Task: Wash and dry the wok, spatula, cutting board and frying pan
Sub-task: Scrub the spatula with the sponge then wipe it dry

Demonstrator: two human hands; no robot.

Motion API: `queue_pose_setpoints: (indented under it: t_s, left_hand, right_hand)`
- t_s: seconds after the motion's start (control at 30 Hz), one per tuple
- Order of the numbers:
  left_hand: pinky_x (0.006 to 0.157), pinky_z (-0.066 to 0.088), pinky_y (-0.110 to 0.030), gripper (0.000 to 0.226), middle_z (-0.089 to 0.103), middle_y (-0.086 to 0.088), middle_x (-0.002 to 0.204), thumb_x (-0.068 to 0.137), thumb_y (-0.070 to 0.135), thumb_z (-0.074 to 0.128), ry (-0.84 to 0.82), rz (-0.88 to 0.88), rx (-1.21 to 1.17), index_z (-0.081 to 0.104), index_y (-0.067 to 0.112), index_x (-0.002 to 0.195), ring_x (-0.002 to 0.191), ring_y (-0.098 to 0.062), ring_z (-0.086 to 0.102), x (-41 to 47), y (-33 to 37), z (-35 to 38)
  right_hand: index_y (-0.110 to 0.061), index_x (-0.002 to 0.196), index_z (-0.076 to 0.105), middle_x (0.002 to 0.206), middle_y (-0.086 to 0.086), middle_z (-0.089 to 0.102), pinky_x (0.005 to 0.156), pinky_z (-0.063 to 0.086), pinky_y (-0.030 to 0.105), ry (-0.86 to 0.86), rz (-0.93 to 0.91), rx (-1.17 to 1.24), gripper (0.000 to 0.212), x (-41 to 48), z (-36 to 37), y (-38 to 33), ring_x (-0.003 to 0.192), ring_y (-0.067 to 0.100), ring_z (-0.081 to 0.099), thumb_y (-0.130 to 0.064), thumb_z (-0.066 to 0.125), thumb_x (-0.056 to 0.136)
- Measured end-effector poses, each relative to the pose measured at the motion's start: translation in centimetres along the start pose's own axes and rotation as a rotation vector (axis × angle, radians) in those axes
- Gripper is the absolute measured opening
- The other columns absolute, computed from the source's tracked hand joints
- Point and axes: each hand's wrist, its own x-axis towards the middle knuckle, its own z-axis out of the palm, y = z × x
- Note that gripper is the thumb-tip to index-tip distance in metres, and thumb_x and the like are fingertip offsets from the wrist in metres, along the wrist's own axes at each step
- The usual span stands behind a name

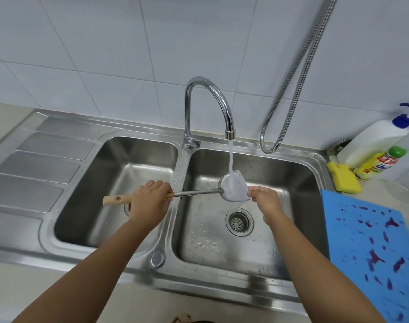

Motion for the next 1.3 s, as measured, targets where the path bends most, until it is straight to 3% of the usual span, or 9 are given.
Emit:
queue_pose_setpoints:
  t_s: [0.27, 0.53, 0.73, 0.9, 1.0, 1.13, 1.3]
  left_hand:
    - [0.072, 0.038, -0.034, 0.009, 0.062, 0.006, 0.091, 0.084, 0.022, 0.066, -0.121, -0.05, -0.195, 0.062, 0.022, 0.093, 0.088, -0.021, 0.053, 2.0, 3.2, 2.6]
    - [0.081, 0.044, -0.036, 0.012, 0.064, 0.003, 0.096, 0.088, 0.023, 0.064, -0.207, -0.138, -0.335, 0.065, 0.02, 0.1, 0.094, -0.02, 0.055, 3.7, 5.3, 3.6]
    - [0.078, 0.042, -0.036, 0.009, 0.062, 0.006, 0.091, 0.087, 0.023, 0.064, -0.156, -0.152, -0.318, 0.066, 0.023, 0.096, 0.09, -0.018, 0.054, 3.1, 4.1, 2.6]
    - [0.074, 0.037, -0.037, 0.009, 0.063, 0.009, 0.082, 0.079, 0.024, 0.073, -0.016, -0.105, -0.106, 0.067, 0.026, 0.086, 0.081, -0.022, 0.058, 2.2, 0.9, 0.9]
    - [0.073, 0.037, -0.038, 0.015, 0.063, 0.007, 0.077, 0.073, 0.019, 0.079, 0.042, -0.05, -0.014, 0.068, 0.024, 0.081, 0.076, -0.024, 0.06, 1.6, -0.8, -0.4]
    - [0.073, 0.039, -0.038, 0.014, 0.063, 0.006, 0.075, 0.072, 0.017, 0.079, 0.009, -0.023, 0.045, 0.069, 0.024, 0.079, 0.075, -0.024, 0.06, 1.3, -1.6, -1.6]
    - [0.079, 0.036, -0.034, 0.006, 0.066, 0.007, 0.083, 0.085, 0.024, 0.068, -0.08, -0.064, 0.032, 0.071, 0.027, 0.088, 0.083, -0.019, 0.059, 0.6, -1.8, -1.5]
  right_hand:
    - [-0.023, 0.082, 0.074, 0.085, -0.003, 0.073, 0.076, 0.054, 0.033, 0.28, -0.172, 0.004, 0.023, 0.2, -2.7, -1.1, 0.082, 0.018, 0.067, -0.008, 0.057, 0.087]
    - [-0.022, 0.089, 0.074, 0.088, -0.009, 0.07, 0.071, 0.047, 0.025, 0.373, -0.234, 0.007, 0.022, 0.2, -4.1, -3.1, 0.084, 0.01, 0.063, -0.012, 0.055, 0.089]
    - [-0.025, 0.08, 0.074, 0.087, -0.008, 0.073, 0.074, 0.049, 0.026, 0.341, -0.226, -0.004, 0.023, 0.2, -3.0, -2.7, 0.084, 0.011, 0.066, -0.011, 0.057, 0.086]
    - [-0.022, 0.085, 0.076, 0.09, -0.007, 0.073, 0.078, 0.05, 0.027, 0.25, -0.193, -0.013, 0.024, -0.6, -0.1, -1.4, 0.084, 0.01, 0.065, -0.008, 0.057, 0.087]
    - [-0.023, 0.074, 0.072, 0.083, -0.006, 0.071, 0.072, 0.045, 0.023, 0.196, -0.141, 0.012, 0.028, -1.0, 2.0, -0.3, 0.08, 0.012, 0.063, -0.002, 0.058, 0.085]
    - [-0.014, 0.082, 0.073, 0.078, -0.004, 0.067, 0.049, 0.042, 0.011, 0.159, -0.036, 0.043, 0.021, -1.7, 3.7, 1.2, 0.07, 0.014, 0.058, 0.001, 0.058, 0.085]
    - [-0.015, 0.08, 0.074, 0.081, -0.004, 0.07, 0.054, 0.045, 0.016, 0.131, 0.013, 0.061, 0.025, -2.3, 3.5, 1.8, 0.072, 0.015, 0.059, 0.003, 0.056, 0.084]
